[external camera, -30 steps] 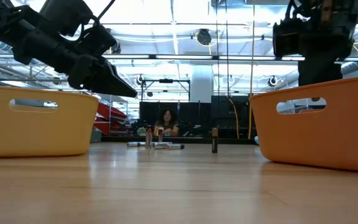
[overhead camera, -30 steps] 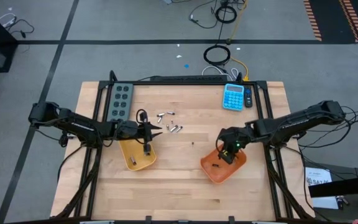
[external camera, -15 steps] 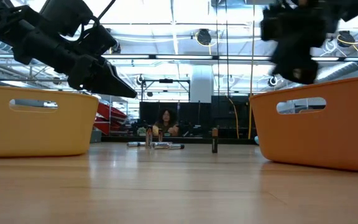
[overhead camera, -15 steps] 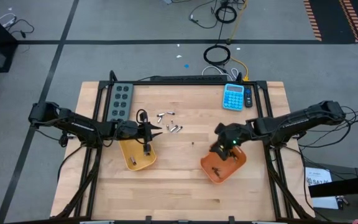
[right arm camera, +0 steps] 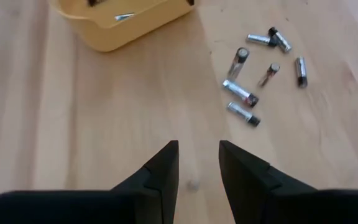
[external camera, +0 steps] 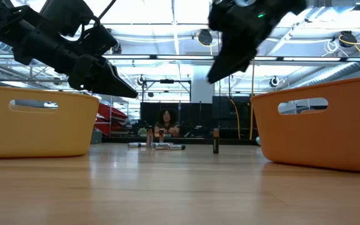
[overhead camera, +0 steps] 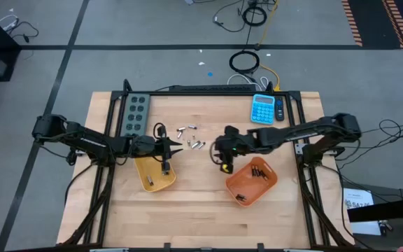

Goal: Sort batteries
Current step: Put the black battery into the orange bin

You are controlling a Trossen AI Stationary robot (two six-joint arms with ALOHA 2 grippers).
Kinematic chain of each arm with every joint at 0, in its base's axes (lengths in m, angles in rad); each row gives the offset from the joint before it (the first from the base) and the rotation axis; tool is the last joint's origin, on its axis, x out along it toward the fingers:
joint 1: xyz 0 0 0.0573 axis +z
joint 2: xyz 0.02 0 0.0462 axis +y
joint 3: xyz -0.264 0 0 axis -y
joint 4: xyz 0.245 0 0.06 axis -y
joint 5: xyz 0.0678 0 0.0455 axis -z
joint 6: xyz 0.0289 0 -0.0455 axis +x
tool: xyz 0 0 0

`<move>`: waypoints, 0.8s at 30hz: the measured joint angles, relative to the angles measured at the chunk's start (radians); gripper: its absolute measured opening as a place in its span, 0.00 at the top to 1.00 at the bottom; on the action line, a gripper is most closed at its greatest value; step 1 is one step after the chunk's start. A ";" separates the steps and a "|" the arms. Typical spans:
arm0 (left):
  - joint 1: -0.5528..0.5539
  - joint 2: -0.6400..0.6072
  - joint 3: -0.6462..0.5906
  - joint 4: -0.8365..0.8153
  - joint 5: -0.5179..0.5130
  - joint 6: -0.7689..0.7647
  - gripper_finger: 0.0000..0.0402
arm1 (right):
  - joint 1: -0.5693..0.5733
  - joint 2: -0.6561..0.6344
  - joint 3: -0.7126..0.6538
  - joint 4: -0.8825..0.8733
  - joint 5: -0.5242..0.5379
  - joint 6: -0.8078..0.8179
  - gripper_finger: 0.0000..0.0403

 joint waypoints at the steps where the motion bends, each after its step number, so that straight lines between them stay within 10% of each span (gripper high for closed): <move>1: 0.000 0.000 0.000 -0.003 0.000 -0.001 0.75 | -0.006 0.022 0.016 0.000 -0.002 -0.013 0.74; 14: 0.005 0.000 0.000 0.028 0.000 0.006 0.75 | -0.021 0.146 0.043 0.007 -0.049 -0.109 0.47; 24: 0.103 0.000 0.079 0.005 -0.035 -0.162 0.75 | -0.108 0.080 -0.162 0.257 -0.102 -0.402 0.54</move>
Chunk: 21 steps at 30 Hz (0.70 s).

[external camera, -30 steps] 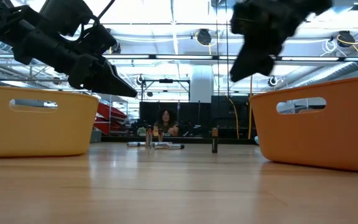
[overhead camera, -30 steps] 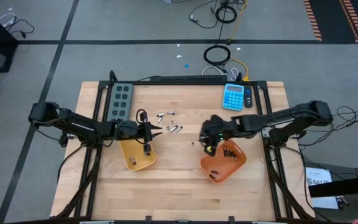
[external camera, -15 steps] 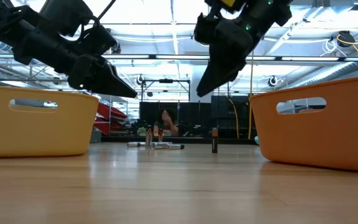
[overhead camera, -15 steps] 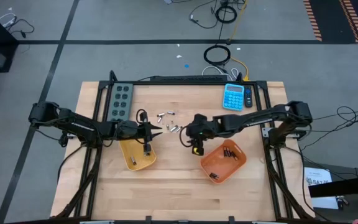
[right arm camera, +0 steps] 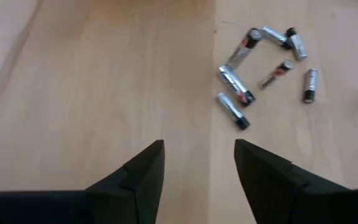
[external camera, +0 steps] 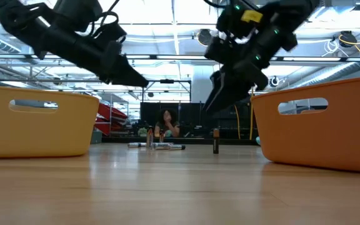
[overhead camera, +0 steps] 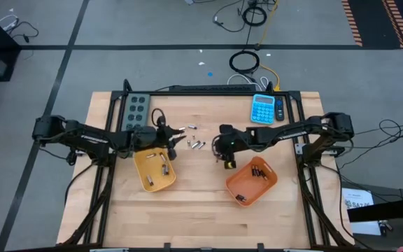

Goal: Sort batteries
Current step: Put the black battery into the orange bin

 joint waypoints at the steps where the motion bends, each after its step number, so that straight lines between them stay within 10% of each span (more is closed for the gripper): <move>1: 0.008 0.000 0.009 -0.004 -0.001 -0.008 0.75 | -0.008 -0.008 -0.030 0.042 -0.004 -0.012 0.55; 21: 0.077 0.000 0.018 0.031 -0.052 -0.029 0.75 | -0.181 -0.018 -0.165 0.236 -0.141 -0.170 0.54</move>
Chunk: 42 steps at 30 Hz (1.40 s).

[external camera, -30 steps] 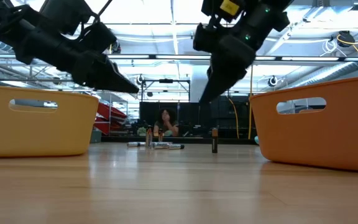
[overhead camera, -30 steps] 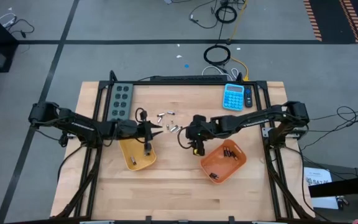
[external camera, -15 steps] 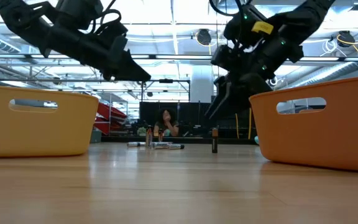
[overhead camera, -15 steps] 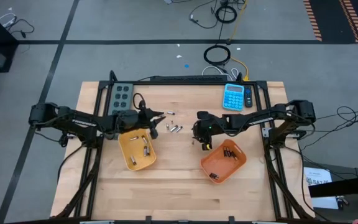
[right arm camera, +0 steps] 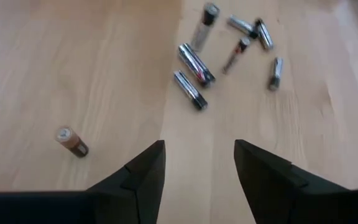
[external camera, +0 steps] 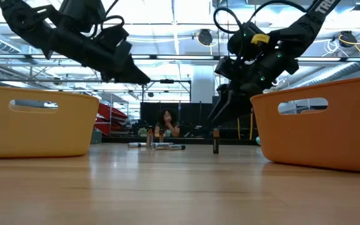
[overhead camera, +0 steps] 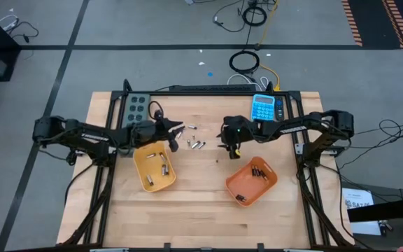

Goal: Sort batteries
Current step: Put the black battery into the orange bin

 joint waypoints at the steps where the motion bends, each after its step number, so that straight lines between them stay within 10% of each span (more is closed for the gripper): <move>1: 0.013 0.000 0.000 -0.008 0.002 0.000 0.75 | 0.000 0.002 0.000 0.006 -0.013 -0.015 0.54; 17: 0.252 0.000 0.000 0.024 0.210 0.052 0.75 | -0.157 0.003 0.000 0.098 -0.285 -0.076 0.54; 29: 0.257 0.000 0.000 -0.029 0.389 0.051 0.75 | -0.075 0.073 0.001 0.089 -0.286 -0.039 0.54; 42: 0.165 0.000 0.000 0.030 0.268 0.052 0.65 | -0.026 0.087 0.001 0.082 -0.283 -0.055 0.54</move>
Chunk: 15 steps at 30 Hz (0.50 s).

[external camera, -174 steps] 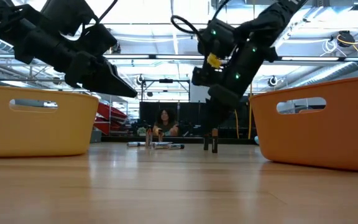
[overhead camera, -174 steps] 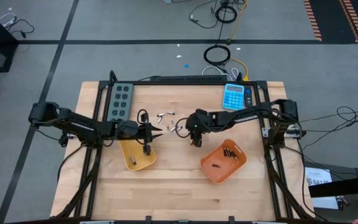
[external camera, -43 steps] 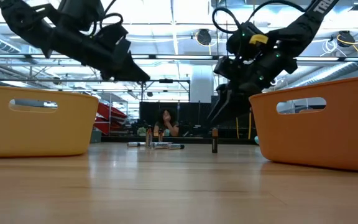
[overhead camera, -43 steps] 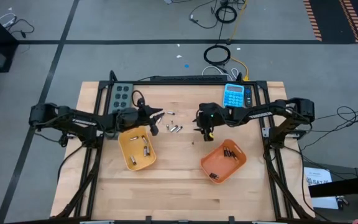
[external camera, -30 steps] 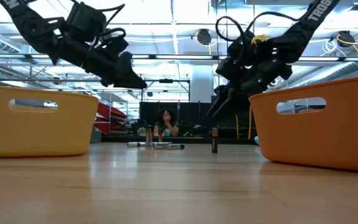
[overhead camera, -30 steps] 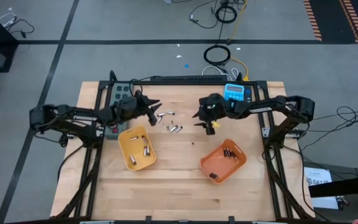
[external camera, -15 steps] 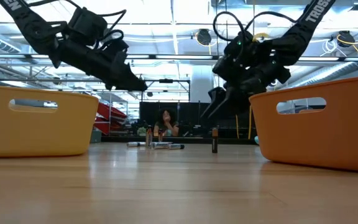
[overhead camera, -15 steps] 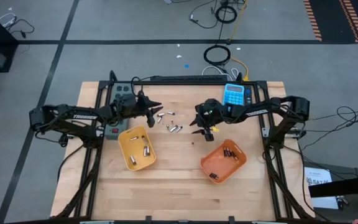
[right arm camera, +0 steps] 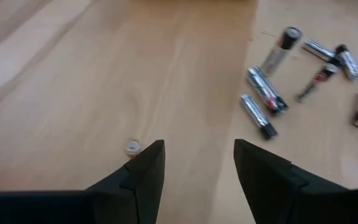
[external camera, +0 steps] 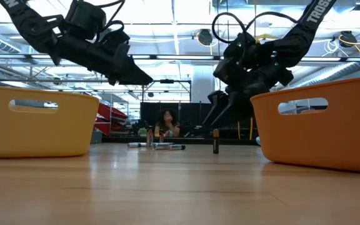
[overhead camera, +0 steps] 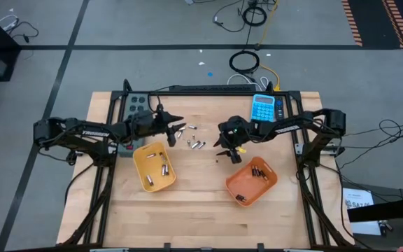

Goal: Sort batteries
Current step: Put the black battery into the orange bin

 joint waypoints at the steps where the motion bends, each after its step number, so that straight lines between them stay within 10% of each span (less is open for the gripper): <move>1: -0.008 0.000 0.000 0.000 -0.012 -0.001 0.63 | 0.005 0.000 0.000 0.000 0.000 0.000 0.54; 15: -0.043 0.000 0.000 0.000 -0.029 -0.078 0.59 | 0.030 -0.006 0.000 -0.033 0.063 0.007 0.54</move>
